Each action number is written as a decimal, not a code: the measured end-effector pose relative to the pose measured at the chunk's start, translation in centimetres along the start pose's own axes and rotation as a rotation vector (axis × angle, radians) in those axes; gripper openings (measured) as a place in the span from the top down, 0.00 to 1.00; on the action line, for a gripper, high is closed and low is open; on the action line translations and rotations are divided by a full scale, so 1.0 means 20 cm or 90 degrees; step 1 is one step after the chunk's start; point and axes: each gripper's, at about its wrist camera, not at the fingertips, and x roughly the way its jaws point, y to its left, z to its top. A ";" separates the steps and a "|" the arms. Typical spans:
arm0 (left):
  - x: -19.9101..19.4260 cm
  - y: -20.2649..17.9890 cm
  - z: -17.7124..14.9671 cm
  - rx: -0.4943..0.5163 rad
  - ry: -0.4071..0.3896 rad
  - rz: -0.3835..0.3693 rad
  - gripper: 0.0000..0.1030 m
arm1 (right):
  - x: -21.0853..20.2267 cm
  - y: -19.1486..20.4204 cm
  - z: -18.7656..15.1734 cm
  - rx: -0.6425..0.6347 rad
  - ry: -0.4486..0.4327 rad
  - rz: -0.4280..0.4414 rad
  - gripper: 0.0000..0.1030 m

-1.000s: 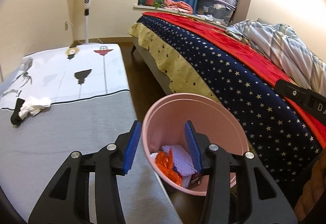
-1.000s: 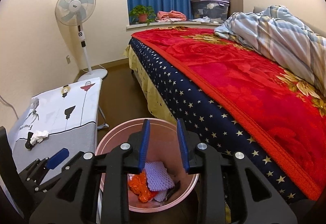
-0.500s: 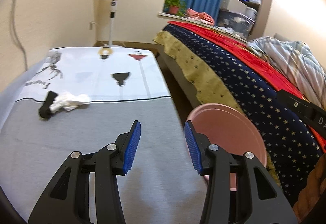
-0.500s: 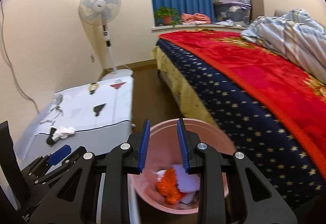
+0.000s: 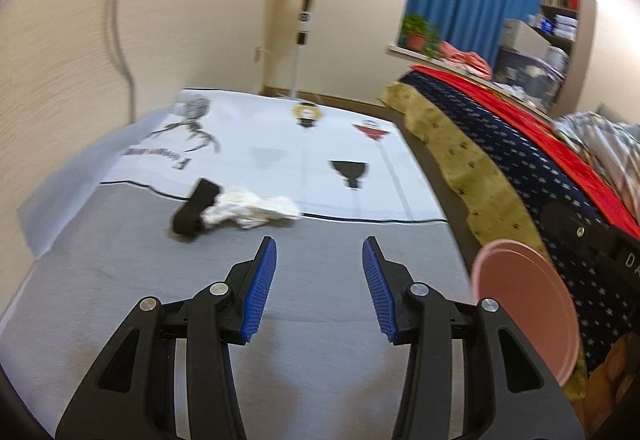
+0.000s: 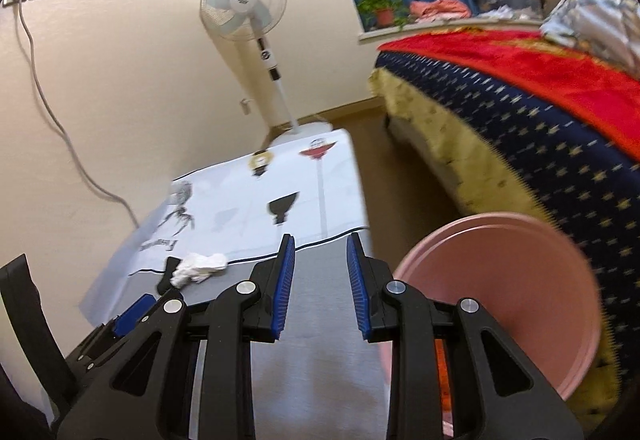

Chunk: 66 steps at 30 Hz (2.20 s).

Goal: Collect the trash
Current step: 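Move both open tools back toward the white cloth on the ironing board, then grasp the white cloth with the right tool while the left tool grasps the black strap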

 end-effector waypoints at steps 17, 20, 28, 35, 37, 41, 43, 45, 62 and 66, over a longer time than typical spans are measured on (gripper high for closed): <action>0.17 0.34 0.08 -0.091 -0.002 0.141 0.56 | 0.54 0.23 -0.05 0.045 0.102 0.130 0.74; 0.22 0.39 0.09 -0.112 0.008 0.154 0.57 | 0.65 0.28 -0.07 0.046 0.132 0.147 0.73; 0.31 0.50 0.09 -0.161 0.040 0.160 0.56 | 0.87 0.39 -0.15 0.041 0.197 0.171 0.71; 0.38 0.54 0.09 -0.184 0.068 0.142 0.56 | 1.01 0.42 -0.18 0.058 0.239 0.174 0.71; 0.40 0.54 0.08 -0.187 0.080 0.139 0.57 | 1.02 0.44 -0.19 0.056 0.244 0.178 0.71; 0.42 0.54 0.06 -0.194 0.095 0.122 0.61 | 1.04 0.47 -0.19 0.044 0.251 0.187 0.78; 0.42 0.55 0.06 -0.196 0.095 0.116 0.75 | 1.03 0.48 -0.20 0.034 0.251 0.188 0.88; 0.41 0.55 0.07 -0.197 0.091 0.114 0.76 | 1.02 0.49 -0.19 0.026 0.247 0.191 0.89; 0.20 0.46 0.14 -0.159 0.036 0.106 0.77 | 0.67 0.48 -0.05 -0.007 0.148 0.152 0.98; 0.13 0.42 0.15 -0.144 0.025 0.095 0.77 | 0.53 0.47 0.00 -0.025 0.119 0.136 0.98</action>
